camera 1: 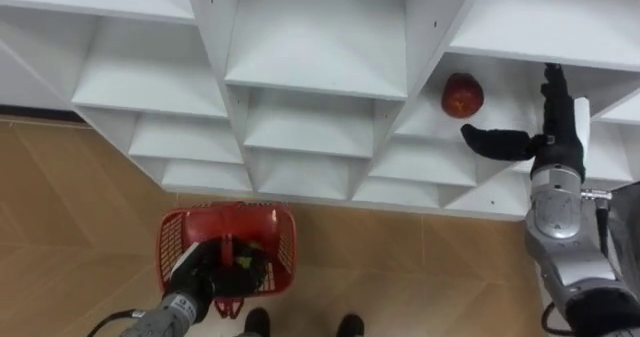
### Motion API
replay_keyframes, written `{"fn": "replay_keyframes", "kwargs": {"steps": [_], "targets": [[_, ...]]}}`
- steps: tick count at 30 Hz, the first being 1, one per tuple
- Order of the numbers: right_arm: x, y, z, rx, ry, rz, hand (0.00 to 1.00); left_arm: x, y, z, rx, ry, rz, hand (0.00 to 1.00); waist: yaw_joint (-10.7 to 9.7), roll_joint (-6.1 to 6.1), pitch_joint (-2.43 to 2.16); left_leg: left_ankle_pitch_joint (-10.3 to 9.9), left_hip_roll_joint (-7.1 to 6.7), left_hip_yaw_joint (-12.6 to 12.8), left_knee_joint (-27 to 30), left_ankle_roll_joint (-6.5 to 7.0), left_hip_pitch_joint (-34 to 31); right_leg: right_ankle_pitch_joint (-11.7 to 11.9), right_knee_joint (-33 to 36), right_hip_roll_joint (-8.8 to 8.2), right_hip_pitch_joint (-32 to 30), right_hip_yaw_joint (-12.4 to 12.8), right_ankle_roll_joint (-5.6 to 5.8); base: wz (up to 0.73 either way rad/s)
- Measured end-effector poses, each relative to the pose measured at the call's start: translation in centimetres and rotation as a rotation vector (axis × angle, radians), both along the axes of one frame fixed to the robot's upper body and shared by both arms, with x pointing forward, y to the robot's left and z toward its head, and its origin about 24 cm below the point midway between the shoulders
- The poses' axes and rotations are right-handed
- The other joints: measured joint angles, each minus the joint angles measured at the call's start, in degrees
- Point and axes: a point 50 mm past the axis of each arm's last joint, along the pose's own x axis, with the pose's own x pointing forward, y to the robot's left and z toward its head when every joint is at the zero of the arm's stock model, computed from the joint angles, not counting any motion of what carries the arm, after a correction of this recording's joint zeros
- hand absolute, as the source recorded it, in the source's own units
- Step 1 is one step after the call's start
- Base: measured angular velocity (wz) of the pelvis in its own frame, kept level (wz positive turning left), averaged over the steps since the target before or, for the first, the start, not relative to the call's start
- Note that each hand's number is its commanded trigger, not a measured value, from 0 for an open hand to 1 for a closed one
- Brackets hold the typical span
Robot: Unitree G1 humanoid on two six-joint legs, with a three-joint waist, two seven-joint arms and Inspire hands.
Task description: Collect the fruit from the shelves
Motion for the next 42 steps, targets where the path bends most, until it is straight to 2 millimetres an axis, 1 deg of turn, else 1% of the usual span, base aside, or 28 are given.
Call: {"fn": "replay_keyframes", "kwargs": {"steps": [6, 12, 15, 18, 22, 27, 29, 32, 34, 37, 42], "targets": [[0.1, -0.2, 0.2, -0.005, -0.005, -0.001, 0.0, 0.1, -0.2, 0.1, -0.005, -0.007, -0.001, 1.0, 1.05, 0.32, 0.17, 0.01, 0.02, -0.03, 0.58, -0.09, -0.91, -0.67, 2.07, -0.86, -1.22, -0.78, -0.43, 0.02], [1.4, -0.6, 1.2, 0.015, -0.024, -0.031, 0.0, 0.6, -1.2, 0.3, -0.016, -0.019, -0.029, 1.0, 1.34, 0.38, 0.2, 0.01, -0.11, -0.1, 1.79, -0.17, -3.32, -1.5, 4.12, -0.97, -3.79, -0.86, -0.65, 0.04], [1.8, -0.4, 1.7, 0.014, -0.037, -0.028, 0.0, 0.9, -1.4, 0.4, -0.02, -0.026, -0.034, 1.0, 1.67, 0.37, 0.23, 0.01, -0.45, -0.11, 2.08, -0.18, -4.01, -2.23, 5.78, -1.51, -5.15, -0.79, -0.75, 0.05], [1.9, -0.5, 1.8, 0.014, -0.04, -0.033, 0.0, 1.0, -1.5, 0.4, -0.02, -0.026, -0.037, 1.0, 1.87, 0.45, 0.28, 0.01, -0.85, -0.3, 2.43, -0.18, -4.29, -2.99, 6.83, -2.0, -5.66, -0.78, -0.71, 0.07], [1.9, -0.5, 1.9, 0.011, -0.038, -0.037, 0.0, 1.0, -1.7, 0.4, -0.014, -0.025, -0.037, 1.0, 2.94, 0.35, 0.34, 0.07, -0.87, -0.53, 2.67, -0.29, -5.24, -3.39, 7.45, -2.08, -6.61, -0.81, -0.79, 0.04], [2.0, -0.5, 2.0, 0.009, -0.041, -0.038, 0.0, 1.0, -1.6, 0.4, -0.01, -0.026, -0.032, 1.0, 3.24, 0.22, 0.42, 0.25, -0.88, -1.23, 2.83, -0.57, -6.0, -3.44, 7.57, -2.11, -7.13, -1.39, -0.98, 0.07], [2.0, -0.5, 2.0, 0.008, -0.044, -0.046, 0.0, 1.0, -1.7, 0.4, -0.01, -0.026, -0.034, 1.0, 3.24, 0.16, 0.45, 0.27, -0.91, -1.37, 2.82, -0.6, -6.12, -3.51, 7.68, -2.46, -7.19, -1.66, -1.07, 0.05], [2.0, -0.5, 2.1, 0.007, -0.047, -0.047, 0.0, 1.0, -1.7, 0.4, -0.01, -0.027, -0.036, 1.0, 3.33, -0.26, 0.71, 0.27, -1.01, -1.36, 2.84, -0.6, -6.34, -3.72, 8.02, -2.91, -7.42, -2.21, -1.21, 0.01], [2.4, -0.4, 2.5, 0.006, -0.06, -0.042, 0.0, 1.2, -1.8, 0.6, -0.009, -0.033, -0.041, 1.0, 3.39, -0.85, 1.09, 0.25, -1.02, -1.36, 3.31, -0.63, -7.06, -4.0, 8.58, -3.0, -8.1, -2.2, -1.29, 0.04], [3.1, -0.2, 3.5, 0.003, -0.096, -0.049, 0.0, 1.4, -2.1, 0.6, -0.021, -0.034, -0.052, 1.0, 3.29, -0.84, 1.13, 0.19, -0.93, -1.49, 4.07, -0.7, -8.68, -4.07, 9.08, -3.0, -9.48, -2.4, -1.35, 0.06], [3.6, 0.0, 4.3, 0.001, -0.123, -0.054, 0.0, 1.5, -2.3, 0.6, -0.032, -0.021, -0.056, 1.0, 3.34, -0.72, 1.22, 0.18, -0.91, -1.7, 4.89, -0.72, -10.06, -4.24, 9.77, -3.06, -10.61, -2.62, -1.5, 0.03]]}}
